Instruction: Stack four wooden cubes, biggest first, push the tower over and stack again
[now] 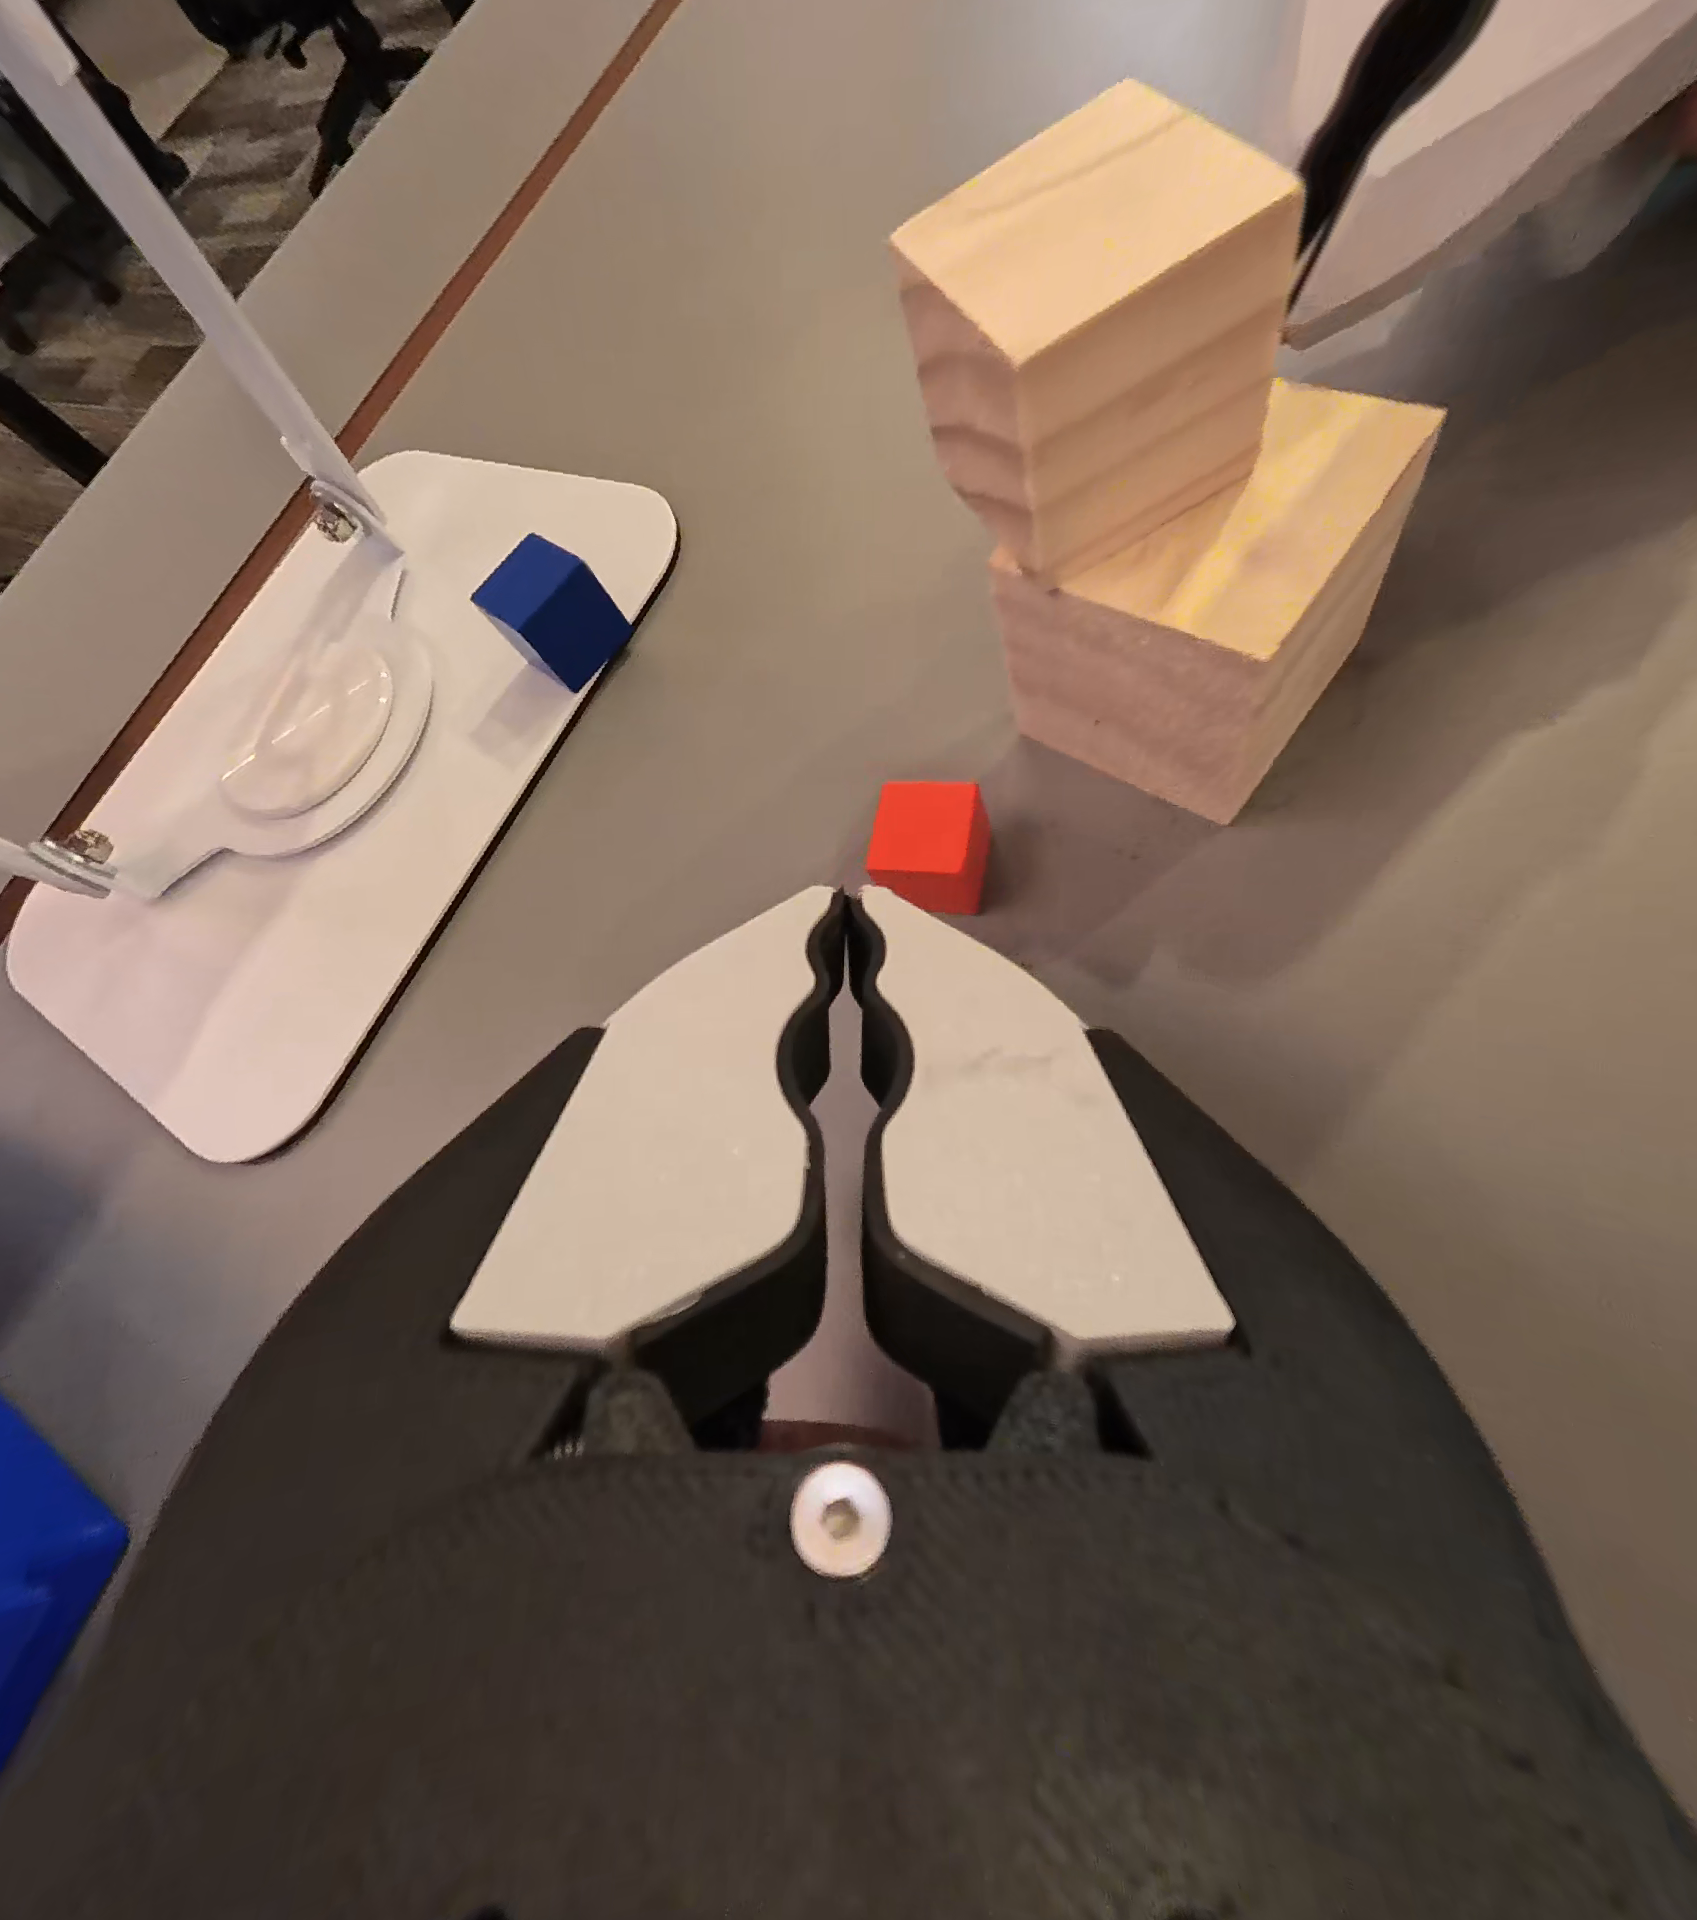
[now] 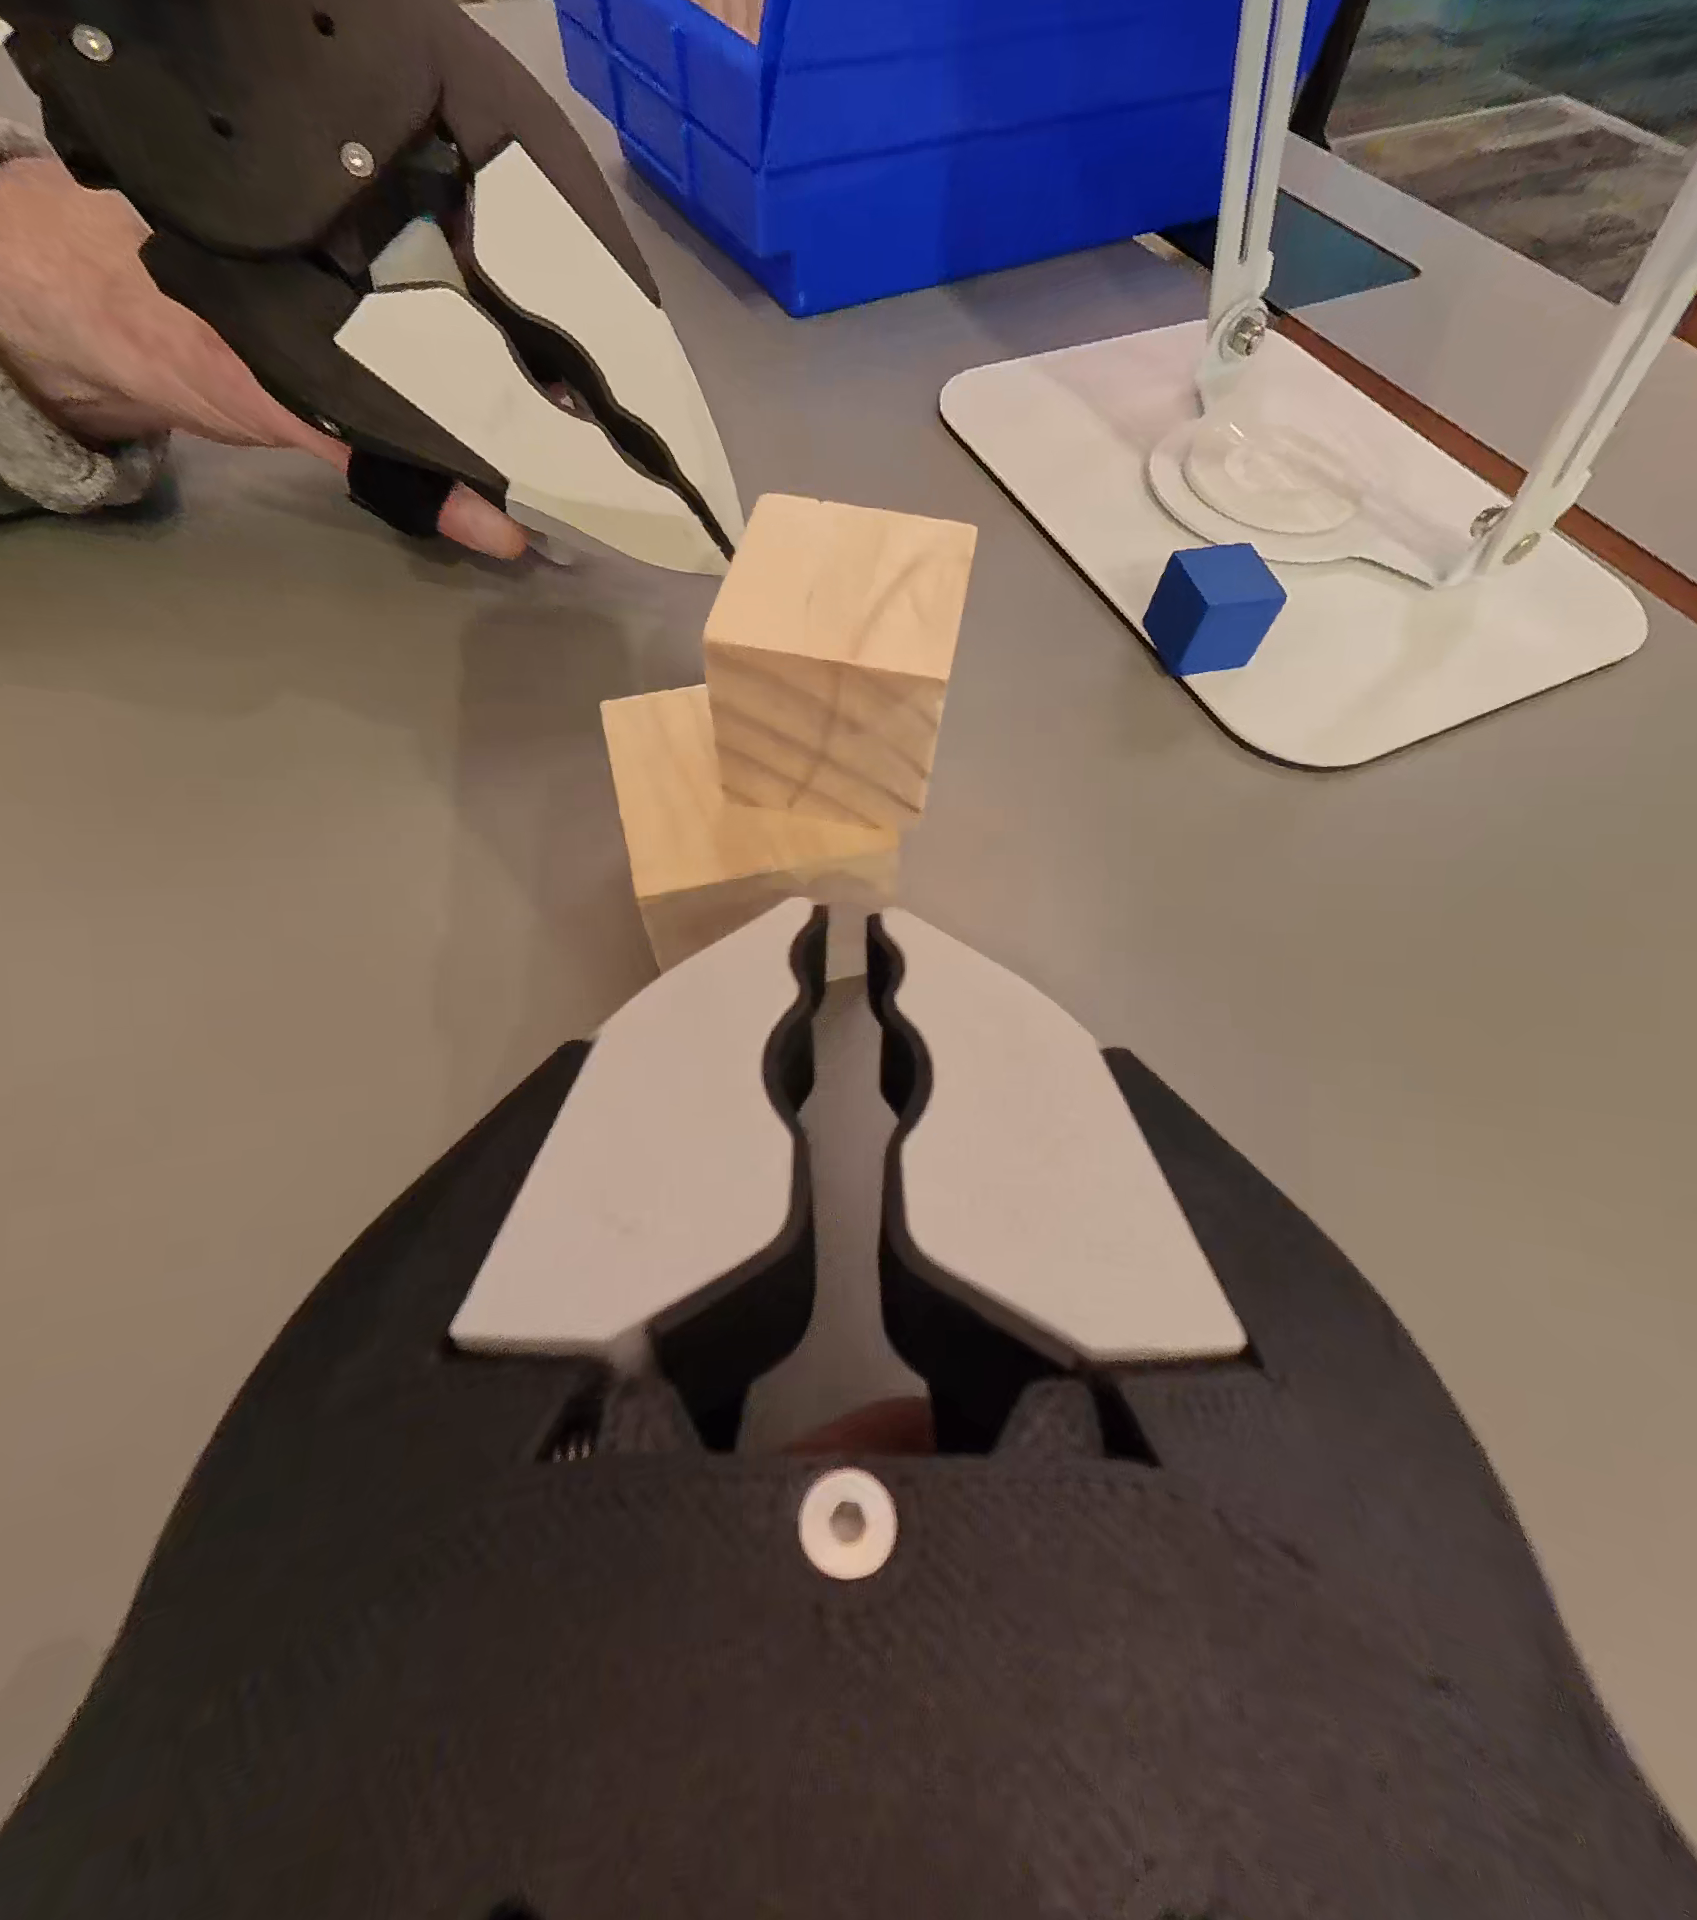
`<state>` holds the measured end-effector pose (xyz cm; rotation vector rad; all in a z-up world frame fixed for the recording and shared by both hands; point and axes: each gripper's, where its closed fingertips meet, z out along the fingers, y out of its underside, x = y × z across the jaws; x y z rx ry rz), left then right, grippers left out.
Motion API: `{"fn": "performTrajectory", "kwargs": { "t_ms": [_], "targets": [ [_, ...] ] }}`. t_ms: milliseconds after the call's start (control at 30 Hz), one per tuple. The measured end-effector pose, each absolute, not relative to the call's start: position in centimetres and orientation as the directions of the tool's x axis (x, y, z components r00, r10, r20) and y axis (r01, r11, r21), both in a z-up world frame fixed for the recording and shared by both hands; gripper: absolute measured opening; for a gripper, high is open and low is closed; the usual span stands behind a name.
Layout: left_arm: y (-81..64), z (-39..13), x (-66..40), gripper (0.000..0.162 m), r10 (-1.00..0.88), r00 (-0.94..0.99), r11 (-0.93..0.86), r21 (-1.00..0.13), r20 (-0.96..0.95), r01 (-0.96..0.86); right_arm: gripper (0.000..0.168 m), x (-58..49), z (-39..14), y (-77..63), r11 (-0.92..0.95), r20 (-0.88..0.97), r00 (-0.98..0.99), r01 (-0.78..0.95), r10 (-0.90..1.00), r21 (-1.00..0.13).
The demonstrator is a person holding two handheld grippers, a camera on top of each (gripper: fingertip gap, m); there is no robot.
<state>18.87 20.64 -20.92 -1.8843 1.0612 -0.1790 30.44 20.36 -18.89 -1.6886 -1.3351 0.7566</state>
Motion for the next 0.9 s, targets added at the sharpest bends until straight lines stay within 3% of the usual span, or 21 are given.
{"fn": "performTrajectory", "kwargs": {
  "t_ms": [33, 300, 400, 500, 567, 767, 900],
  "targets": [
    [20.8, -21.0, 18.8, 0.0, -0.73, 0.617, -0.189, -0.78, -0.294, -0.596, 0.013, 30.5, -18.8, 20.5, -0.097, 0.029, 0.26, 0.456, 0.965, -0.885],
    [20.8, -21.4, 18.8, 0.0, -0.727, 0.611, -0.187, -0.767, -0.312, -0.614, 0.064, 28.4, -18.3, 20.3, -0.132, -0.016, 0.261, 0.431, 0.965, -0.893],
    [20.9, -21.4, 18.5, 0.0, -0.72, 0.618, -0.193, -0.764, -0.316, -0.616, 0.071, 27.0, -18.8, 20.2, -0.15, -0.037, 0.256, 0.437, 0.966, -0.887],
    [21.0, -21.3, 18.4, 0.0, -0.715, 0.624, -0.195, -0.768, -0.315, -0.61, 0.064, 26.4, -18.7, 20.8, -0.169, -0.047, 0.286, 0.421, 0.957, -0.891],
    [21.0, -21.4, 18.5, 0.0, -0.718, 0.621, -0.193, -0.767, -0.316, -0.613, 0.045, 26.3, -18.4, 21.0, -0.177, -0.063, 0.284, 0.397, 0.957, -0.901],
    [20.8, -21.2, 18.7, 0.0, -0.722, 0.612, -0.176, -0.771, -0.321, -0.612, 0.045, 28.5, -17.2, 22.5, -0.239, -0.133, 0.322, 0.318, 0.937, -0.917],
    [20.5, -20.6, 19.4, 0.002, -0.741, 0.6, -0.154, -0.793, -0.303, -0.59, 0.045, 31.2, -18.8, 24.1, -0.251, -0.103, 0.352, 0.404, 0.93, -0.879]
  ]
}}
